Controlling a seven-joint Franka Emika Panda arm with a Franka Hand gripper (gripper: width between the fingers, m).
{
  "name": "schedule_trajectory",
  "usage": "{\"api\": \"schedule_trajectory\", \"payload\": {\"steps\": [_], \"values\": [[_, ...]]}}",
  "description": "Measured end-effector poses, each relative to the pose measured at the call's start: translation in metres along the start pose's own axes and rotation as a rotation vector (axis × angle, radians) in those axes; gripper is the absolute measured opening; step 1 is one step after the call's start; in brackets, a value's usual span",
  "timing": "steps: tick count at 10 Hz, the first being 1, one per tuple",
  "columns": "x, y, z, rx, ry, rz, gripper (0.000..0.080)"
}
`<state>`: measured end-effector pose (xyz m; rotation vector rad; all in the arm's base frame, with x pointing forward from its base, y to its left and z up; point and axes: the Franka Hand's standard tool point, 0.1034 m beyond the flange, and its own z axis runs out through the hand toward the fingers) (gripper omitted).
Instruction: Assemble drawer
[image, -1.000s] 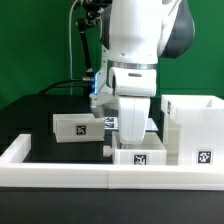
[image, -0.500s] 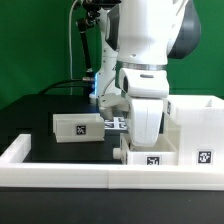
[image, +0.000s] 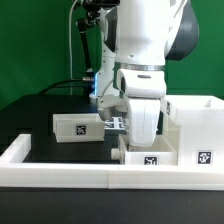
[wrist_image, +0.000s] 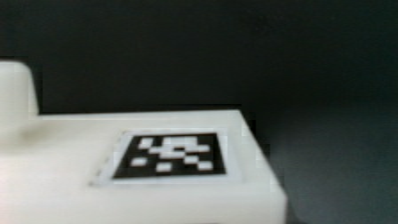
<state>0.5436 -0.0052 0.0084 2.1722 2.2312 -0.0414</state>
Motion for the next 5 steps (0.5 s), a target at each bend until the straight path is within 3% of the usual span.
{"api": "schedule_trajectory", "payload": {"steps": [5], "values": [[0.015, 0.002, -0.001, -0.003, -0.009, -0.040, 0.0041]]}}
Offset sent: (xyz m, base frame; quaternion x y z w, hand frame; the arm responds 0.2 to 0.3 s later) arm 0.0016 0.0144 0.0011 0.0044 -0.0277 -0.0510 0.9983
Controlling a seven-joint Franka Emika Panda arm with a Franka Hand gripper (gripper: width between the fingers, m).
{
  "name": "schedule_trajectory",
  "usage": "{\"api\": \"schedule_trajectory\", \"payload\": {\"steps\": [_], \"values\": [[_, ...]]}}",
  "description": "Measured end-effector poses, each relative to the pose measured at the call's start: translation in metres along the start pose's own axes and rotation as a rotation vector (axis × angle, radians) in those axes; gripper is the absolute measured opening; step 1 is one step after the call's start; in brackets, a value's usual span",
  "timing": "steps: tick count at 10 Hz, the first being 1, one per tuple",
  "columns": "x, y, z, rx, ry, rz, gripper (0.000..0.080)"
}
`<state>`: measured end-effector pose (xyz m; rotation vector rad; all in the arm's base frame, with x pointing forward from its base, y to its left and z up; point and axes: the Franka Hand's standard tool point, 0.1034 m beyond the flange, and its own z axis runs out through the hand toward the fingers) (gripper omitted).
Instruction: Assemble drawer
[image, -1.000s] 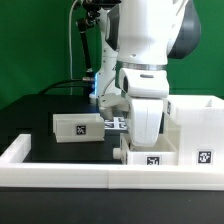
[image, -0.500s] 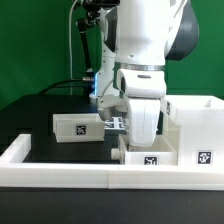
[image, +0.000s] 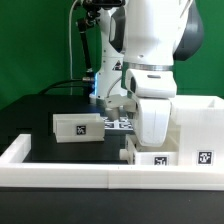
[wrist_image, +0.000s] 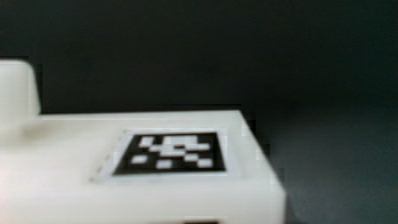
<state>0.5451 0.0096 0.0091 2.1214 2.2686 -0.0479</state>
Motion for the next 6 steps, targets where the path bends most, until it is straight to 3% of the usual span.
{"api": "schedule_trajectory", "payload": {"steps": [6], "values": [[0.0021, 0.0005, 0.0001, 0.003, -0.001, 0.037, 0.0041]]}}
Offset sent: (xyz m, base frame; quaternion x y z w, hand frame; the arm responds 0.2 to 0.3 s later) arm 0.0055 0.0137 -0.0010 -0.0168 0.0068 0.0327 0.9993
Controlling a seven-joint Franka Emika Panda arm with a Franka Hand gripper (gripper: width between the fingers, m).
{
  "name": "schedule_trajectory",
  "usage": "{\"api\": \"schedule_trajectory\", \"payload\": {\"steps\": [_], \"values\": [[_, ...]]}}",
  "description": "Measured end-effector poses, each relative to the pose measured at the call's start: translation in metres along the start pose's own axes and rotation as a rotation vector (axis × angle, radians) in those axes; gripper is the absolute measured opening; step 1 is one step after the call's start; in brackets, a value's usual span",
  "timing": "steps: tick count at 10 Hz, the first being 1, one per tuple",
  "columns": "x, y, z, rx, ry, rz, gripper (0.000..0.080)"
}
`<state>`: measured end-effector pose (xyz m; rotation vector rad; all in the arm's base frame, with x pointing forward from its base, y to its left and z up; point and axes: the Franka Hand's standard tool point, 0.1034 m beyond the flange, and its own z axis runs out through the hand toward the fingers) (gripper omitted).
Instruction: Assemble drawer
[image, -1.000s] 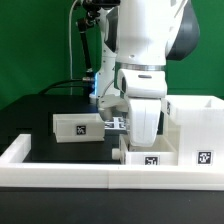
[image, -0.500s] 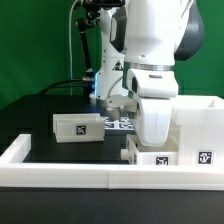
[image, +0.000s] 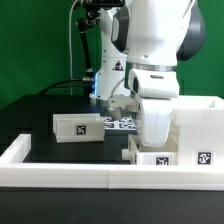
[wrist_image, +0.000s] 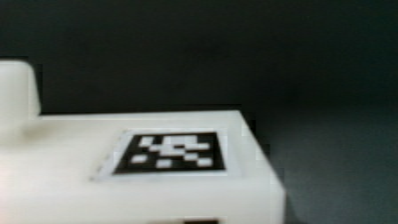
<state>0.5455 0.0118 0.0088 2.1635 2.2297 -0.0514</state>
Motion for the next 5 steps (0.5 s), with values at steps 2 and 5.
{"api": "schedule_trajectory", "payload": {"steps": [2, 5], "values": [[-0.0008, -0.0001, 0.0002, 0.000, 0.000, 0.001, 0.0303], [0.0006, 0.0012, -0.0023, -0.003, 0.000, 0.026, 0.0479]]}}
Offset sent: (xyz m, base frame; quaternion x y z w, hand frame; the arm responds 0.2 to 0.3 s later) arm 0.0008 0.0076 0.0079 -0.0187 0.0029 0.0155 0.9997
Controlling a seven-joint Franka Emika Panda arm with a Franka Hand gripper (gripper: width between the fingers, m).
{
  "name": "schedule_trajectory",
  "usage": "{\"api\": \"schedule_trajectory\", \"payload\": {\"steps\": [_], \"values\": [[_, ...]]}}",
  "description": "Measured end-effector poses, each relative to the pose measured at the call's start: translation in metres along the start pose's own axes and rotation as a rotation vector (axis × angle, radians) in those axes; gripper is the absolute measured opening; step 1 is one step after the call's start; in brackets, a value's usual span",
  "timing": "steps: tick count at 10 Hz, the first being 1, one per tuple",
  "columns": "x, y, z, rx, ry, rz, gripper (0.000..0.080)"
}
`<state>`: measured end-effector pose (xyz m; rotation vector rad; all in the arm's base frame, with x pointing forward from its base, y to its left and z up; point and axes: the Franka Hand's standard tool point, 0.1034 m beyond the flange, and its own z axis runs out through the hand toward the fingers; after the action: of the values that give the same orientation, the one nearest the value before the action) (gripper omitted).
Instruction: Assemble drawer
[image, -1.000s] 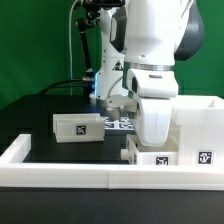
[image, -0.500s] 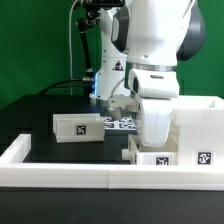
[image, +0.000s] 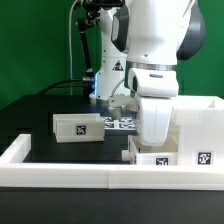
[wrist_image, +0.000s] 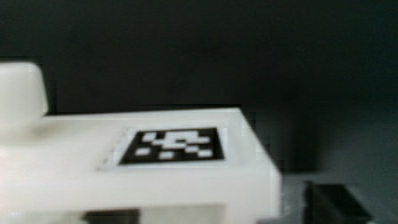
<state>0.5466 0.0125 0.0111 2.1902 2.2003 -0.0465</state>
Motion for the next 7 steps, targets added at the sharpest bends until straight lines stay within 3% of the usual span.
{"api": "schedule_trajectory", "payload": {"steps": [1, 2, 4, 7], "values": [[0.000, 0.002, -0.005, -0.003, -0.001, 0.006, 0.0605], [-0.001, 0.004, -0.012, -0.008, -0.002, 0.009, 0.0641], [-0.004, 0.008, -0.028, 0.000, -0.009, 0.012, 0.0648], [-0.020, 0.026, -0.049, 0.016, -0.022, -0.002, 0.0649]]}}
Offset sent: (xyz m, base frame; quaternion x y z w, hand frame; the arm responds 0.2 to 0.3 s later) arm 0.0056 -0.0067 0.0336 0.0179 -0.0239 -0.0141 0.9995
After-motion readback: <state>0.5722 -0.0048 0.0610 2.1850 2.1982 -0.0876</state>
